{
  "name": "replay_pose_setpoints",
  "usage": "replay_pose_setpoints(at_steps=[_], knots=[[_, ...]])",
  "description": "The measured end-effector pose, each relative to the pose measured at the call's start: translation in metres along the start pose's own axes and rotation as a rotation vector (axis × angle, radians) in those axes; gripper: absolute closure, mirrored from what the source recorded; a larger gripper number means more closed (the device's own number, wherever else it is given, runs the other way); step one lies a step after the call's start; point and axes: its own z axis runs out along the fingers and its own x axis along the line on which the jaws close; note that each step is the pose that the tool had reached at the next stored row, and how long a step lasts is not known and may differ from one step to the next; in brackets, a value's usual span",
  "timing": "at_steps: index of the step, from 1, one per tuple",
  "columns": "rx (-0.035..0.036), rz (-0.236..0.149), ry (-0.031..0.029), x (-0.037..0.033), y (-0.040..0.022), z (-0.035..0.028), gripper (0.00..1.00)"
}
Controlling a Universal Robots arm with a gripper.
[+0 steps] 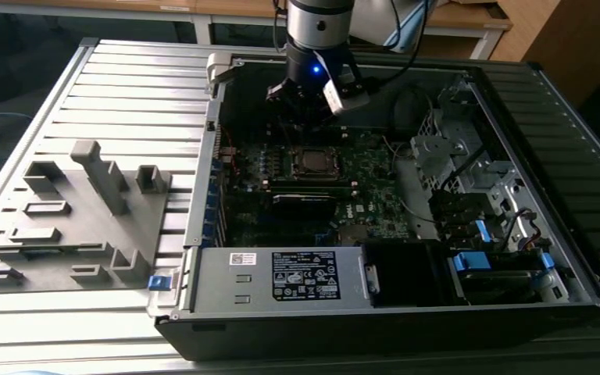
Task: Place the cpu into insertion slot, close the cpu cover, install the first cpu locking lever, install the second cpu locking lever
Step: 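Install the first cpu locking lever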
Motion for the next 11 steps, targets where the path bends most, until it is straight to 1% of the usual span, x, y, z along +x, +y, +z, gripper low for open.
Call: replay_pose_setpoints(at_steps=[5, 9, 11], knots=[[0.0000, 0.000, 0.0000, 0.0008, -0.0001, 0.0000, 0.89], [0.0001, 0.000, 0.0001, 0.0045, -0.0004, 0.0001, 0.89], [0.0001, 0.000, 0.0000, 0.0050, -0.0004, 0.0001, 0.89]])
